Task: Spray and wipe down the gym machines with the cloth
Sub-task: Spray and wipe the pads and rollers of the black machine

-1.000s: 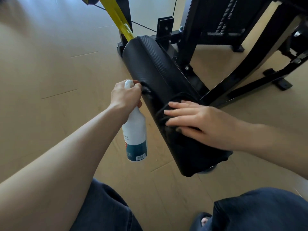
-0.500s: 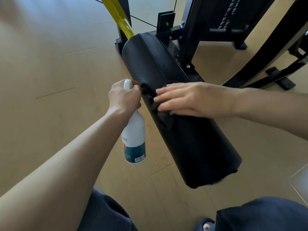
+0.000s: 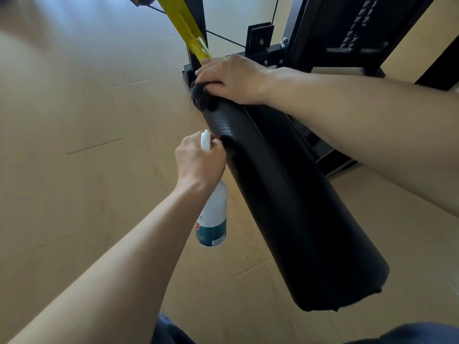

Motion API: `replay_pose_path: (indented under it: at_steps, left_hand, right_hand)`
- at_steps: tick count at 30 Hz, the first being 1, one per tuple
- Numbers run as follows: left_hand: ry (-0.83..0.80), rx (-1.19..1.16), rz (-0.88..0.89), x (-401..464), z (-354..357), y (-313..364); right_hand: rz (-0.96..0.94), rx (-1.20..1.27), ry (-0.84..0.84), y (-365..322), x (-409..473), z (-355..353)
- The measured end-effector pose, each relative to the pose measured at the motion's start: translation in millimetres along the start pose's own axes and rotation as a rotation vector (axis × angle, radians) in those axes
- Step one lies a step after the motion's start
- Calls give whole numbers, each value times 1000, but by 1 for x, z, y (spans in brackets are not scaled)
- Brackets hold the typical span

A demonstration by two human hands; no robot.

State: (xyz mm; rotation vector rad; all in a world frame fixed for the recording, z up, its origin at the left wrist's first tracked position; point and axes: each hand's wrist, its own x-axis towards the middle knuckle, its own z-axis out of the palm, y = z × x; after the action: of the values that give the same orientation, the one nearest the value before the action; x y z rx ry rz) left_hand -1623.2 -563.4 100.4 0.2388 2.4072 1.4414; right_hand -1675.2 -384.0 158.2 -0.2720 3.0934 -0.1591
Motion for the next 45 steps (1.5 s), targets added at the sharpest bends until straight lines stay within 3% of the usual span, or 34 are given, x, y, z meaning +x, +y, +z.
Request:
replay_pose_path:
  at_steps: [6,12,16,19,26,31,38,45]
  left_hand:
    - [-75,7,-6,-8,-12,-4]
    - [-69,-55,-41,0,-13,-5]
    - [-42,-57,-15,10,-7,-9]
    - [-37,-31,29,17,-2,-11]
    - [-47,-14,38,21,4,-8]
    - [-100,47,44,15,3,3]
    - [-117,71,70,12,3,8]
    - [-120,86,63,2,-2,10]
  right_hand:
    - [45,137,72,-27,-54,10]
    - [-65,242,-11,-45,-155,19]
    - [-253,149,-64,-26,-136,17]
    - [-285,107,-71,-4,-92,13]
    - [-18,154,66,23,28,9]
    - [273,301,172,34,45,5]
    - [490,497,376,10,-31,11]
    - [506,564,375,-59,-180,25]
